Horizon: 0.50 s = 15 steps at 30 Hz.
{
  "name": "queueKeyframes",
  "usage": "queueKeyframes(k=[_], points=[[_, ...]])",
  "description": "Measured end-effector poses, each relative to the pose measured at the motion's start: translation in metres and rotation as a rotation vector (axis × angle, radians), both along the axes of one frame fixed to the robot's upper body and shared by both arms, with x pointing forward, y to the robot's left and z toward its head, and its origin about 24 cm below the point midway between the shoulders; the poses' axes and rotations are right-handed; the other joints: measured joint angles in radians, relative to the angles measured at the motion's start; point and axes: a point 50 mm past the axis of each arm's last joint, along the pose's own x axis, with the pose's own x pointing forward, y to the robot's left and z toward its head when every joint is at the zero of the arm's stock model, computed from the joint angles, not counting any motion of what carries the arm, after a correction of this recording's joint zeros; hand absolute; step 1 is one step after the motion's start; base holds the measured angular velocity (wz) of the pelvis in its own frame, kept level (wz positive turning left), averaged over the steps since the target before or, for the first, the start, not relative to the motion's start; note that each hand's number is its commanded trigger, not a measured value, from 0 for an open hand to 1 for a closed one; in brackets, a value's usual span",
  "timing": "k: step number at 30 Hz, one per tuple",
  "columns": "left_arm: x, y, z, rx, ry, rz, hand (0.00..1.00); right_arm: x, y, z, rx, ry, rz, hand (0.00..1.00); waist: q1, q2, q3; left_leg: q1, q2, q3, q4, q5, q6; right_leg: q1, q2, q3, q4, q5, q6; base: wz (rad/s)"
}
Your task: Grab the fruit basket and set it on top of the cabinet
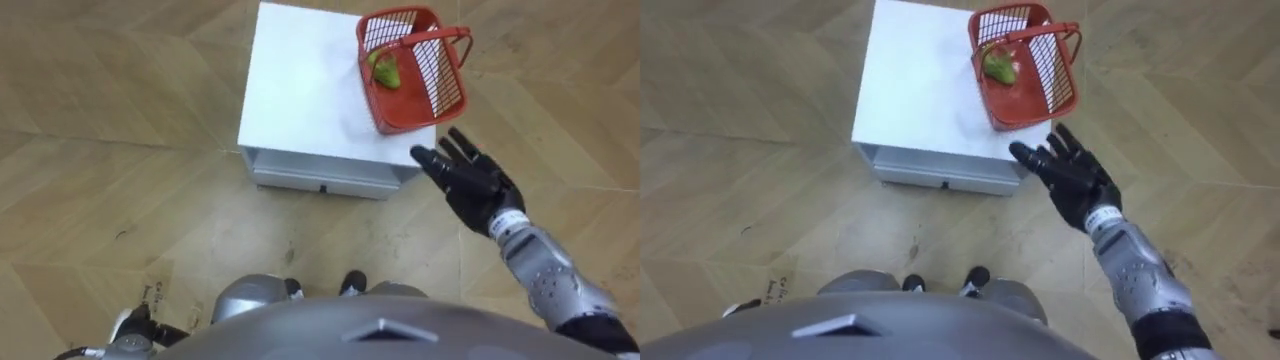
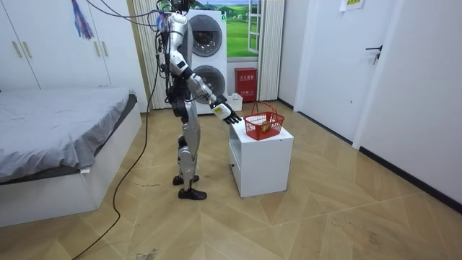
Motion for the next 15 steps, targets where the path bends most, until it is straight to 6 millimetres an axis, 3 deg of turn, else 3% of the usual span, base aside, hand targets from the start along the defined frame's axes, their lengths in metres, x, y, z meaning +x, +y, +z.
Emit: queueKeyframes(k=[2, 5, 9, 15], points=[[0.004, 0.002, 0.001, 0.004, -0.026, 0.011, 0.00, -0.015, -0.008, -0.009, -0.050, 0.073, -0.007, 0.00, -0.010, -0.003, -0.0015, 0.002, 0.000, 0.001, -0.001, -0.001, -0.001, 0.002, 0.002, 0.004, -0.001, 0.000, 0.000, 0.00], [-0.001, 0.005, 0.002, 0.028, -0.029, 0.044, 0.00, -0.064, -0.022, -0.031, -0.093, 0.281, -0.071, 0.00, -0.024, 0.000, -0.0006, 0.039, 0.004, 0.004, -0.008, -0.006, -0.004, 0.034, 0.007, 0.011, -0.004, -0.003, -0.001, -0.07], [-0.005, 0.004, 0.002, 0.033, -0.032, 0.077, 0.00, -0.109, -0.027, -0.044, -0.157, 0.476, -0.062, 0.00, -0.025, 0.000, 0.0001, 0.056, 0.005, 0.008, -0.016, -0.008, -0.007, 0.045, 0.011, 0.018, -0.002, -0.007, -0.001, -0.03], [-0.013, -0.003, -0.002, 0.017, 0.001, 0.090, 0.00, -0.128, -0.020, -0.052, -0.270, 0.637, 0.090, 0.00, -0.027, 0.001, 0.0017, 0.071, 0.005, 0.009, -0.018, -0.010, -0.008, 0.061, 0.014, 0.030, -0.002, -0.008, -0.001, -0.02]])
